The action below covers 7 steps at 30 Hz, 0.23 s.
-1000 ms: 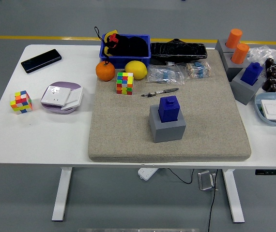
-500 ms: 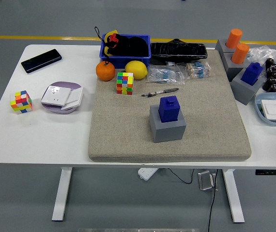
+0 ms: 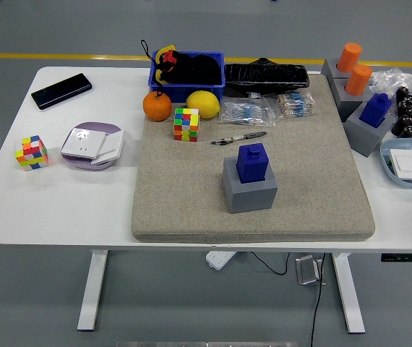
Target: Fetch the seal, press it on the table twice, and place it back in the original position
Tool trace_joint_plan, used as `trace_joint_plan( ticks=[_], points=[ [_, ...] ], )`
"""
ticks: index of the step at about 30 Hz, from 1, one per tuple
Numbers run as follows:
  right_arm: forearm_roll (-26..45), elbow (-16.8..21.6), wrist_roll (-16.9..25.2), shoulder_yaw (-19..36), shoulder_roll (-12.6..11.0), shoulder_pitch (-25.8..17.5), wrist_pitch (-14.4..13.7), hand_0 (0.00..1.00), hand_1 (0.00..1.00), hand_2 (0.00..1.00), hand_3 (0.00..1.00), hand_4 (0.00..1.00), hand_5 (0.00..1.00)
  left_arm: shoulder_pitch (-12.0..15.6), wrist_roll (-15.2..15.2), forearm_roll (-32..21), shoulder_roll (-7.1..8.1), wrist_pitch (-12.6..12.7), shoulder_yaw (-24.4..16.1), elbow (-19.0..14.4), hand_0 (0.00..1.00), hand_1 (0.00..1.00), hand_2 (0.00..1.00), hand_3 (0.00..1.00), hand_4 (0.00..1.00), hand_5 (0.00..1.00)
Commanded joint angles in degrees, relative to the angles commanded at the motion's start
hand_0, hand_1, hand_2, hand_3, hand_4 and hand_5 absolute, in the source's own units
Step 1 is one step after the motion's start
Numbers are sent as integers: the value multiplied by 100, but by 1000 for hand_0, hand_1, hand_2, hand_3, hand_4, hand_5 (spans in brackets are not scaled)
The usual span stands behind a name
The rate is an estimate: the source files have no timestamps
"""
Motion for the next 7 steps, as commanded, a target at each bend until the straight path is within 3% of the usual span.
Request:
trace_joint_plan(
  ticks=[7],
  points=[
    [13,30,-37,-37,14,-64,59,788,728,731,694,848,294,35,4,18,-15,4,-24,-6,722,693,681,751,668,289]
  ],
)
